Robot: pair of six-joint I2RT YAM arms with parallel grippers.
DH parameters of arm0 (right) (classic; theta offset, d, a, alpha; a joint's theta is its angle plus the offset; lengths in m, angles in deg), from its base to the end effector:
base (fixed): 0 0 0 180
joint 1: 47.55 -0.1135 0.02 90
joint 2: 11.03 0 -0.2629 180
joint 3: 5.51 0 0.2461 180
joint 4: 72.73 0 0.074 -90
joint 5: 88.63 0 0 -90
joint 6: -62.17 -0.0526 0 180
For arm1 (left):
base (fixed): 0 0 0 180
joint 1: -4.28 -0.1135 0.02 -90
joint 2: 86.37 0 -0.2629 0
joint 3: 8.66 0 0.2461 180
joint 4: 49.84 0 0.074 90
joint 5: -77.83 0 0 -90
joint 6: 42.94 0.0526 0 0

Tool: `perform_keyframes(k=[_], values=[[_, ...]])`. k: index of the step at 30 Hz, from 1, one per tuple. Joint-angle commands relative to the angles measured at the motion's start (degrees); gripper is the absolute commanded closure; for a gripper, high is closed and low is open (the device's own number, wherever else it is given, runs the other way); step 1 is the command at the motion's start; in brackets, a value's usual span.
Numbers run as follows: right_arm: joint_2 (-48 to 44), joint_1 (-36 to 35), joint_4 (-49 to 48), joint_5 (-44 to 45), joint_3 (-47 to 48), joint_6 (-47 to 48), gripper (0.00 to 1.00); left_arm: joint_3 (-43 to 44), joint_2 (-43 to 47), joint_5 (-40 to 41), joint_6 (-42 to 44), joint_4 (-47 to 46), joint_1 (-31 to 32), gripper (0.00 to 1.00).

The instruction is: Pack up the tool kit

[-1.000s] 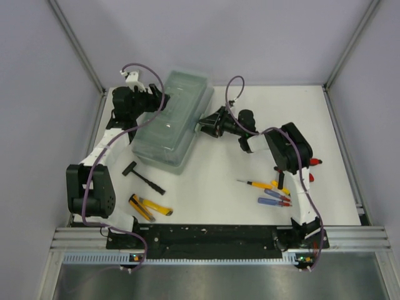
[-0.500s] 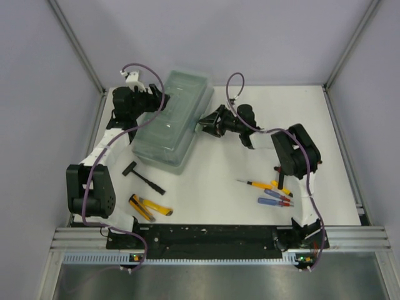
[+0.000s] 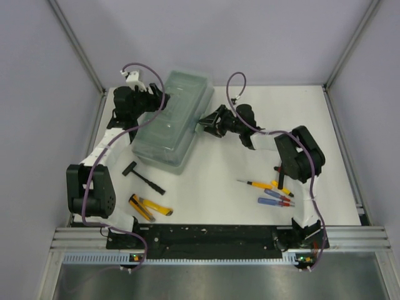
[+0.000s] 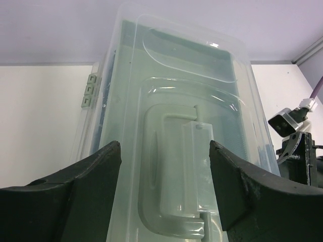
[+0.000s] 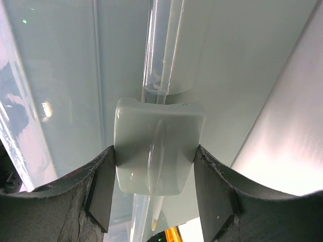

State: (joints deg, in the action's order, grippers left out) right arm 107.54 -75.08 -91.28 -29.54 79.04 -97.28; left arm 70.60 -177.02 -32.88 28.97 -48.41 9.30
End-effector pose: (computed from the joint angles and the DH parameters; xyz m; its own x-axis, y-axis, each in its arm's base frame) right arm 0.3994 0.2387 0.1749 -0.8654 0.4549 -0.2100 -0.0718 0.3022 0.9505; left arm 0.3813 -0.0522 0.3004 -0.3422 -0.2615 -0.9025 0.3357 0.8631 -0.3774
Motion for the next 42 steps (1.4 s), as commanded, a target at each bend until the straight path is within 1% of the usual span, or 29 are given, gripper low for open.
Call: perform_keyframes(k=[1, 5, 9, 13, 14, 16, 17, 19, 21, 22, 23, 25, 30, 32, 35, 37, 38, 42], values=[[-1.24, -4.73, -21.35, 3.59, -1.34, -4.19, 0.72, -7.75, -9.10, -16.65, -11.53, 38.44, 8.17, 0.27], [0.61, -4.29, -32.26, 4.28, -4.68, -8.77, 0.72, -7.93, -9.98, -14.89, -13.55, 38.53, 6.68, 0.27], [0.70, -3.85, -37.72, 5.51, -7.23, -10.52, 0.71, -7.40, -10.16, -13.66, -14.17, 38.97, 6.06, 0.29], [1.41, -3.15, -42.82, 6.83, -10.57, -12.90, 0.63, -6.96, -10.42, -13.04, -14.70, 39.06, 5.53, 0.29], [1.58, -2.97, -43.96, 7.18, -11.54, -13.43, 0.59, -6.87, -10.51, -12.95, -14.87, 39.06, 5.36, 0.30], [2.02, -2.53, -46.77, 8.76, -13.73, -14.39, 0.47, -6.61, -10.51, -13.04, -14.79, 39.14, 5.18, 0.31], [2.20, -2.27, -47.66, 9.81, -14.61, -15.35, 0.43, -6.44, -10.51, -13.13, -14.87, 39.23, 5.09, 0.31], [2.99, -1.57, -48.98, 9.65, -15.32, -16.24, 0.40, -6.26, -10.42, -12.87, -14.78, 39.41, 5.00, 0.31], [2.99, -1.13, -48.81, 9.65, -16.20, -16.77, 0.31, -6.08, -10.51, -12.95, -14.61, 39.58, 4.83, 0.31], [2.73, -0.95, -48.64, 9.91, -16.90, -16.34, 0.25, -6.00, -10.42, -12.78, -14.52, 39.67, 4.74, 0.31], [2.12, -0.77, -48.02, 10.26, -17.95, -15.72, 0.02, -5.91, -10.42, -12.86, -14.43, 39.76, 4.65, 0.31], [0.97, -0.33, -46.80, 10.26, -19.36, -14.40, 0.01, -5.47, -10.34, -12.69, -14.35, 40.02, 4.48, 0.31], [-3.33, 1.07, -40.91, 10.35, -22.97, -11.42, 0.01, -2.75, -9.55, -11.46, -13.12, 41.78, 4.21, 0.28], [-6.66, 2.12, -35.13, 10.96, -24.46, -9.40, 0.01, -1.34, -8.84, -11.11, -12.59, 42.39, 4.13, 0.26], [-13.16, 3.88, -23.80, 11.31, -25.52, -3.96, 0.01, 1.64, -7.44, -10.14, -11.01, 44.15, 4.04, 0.25], [-17.81, 5.37, -14.67, 11.67, -24.65, 0.61, 0.01, 4.10, -6.91, -8.92, -9.52, 45.81, 4.04, 0.24], [-20.19, 5.82, -8.09, 12.19, -23.60, 3.33, 0.01, 5.42, -6.65, -7.87, -8.82, 46.78, 4.04, 0.24], [-25.65, 7.05, 19.24, 15.53, -13.60, 14.49, 0.02, 8.68, -5.51, -4.25, -6.79, 48.81, 3.25, 0.24]])
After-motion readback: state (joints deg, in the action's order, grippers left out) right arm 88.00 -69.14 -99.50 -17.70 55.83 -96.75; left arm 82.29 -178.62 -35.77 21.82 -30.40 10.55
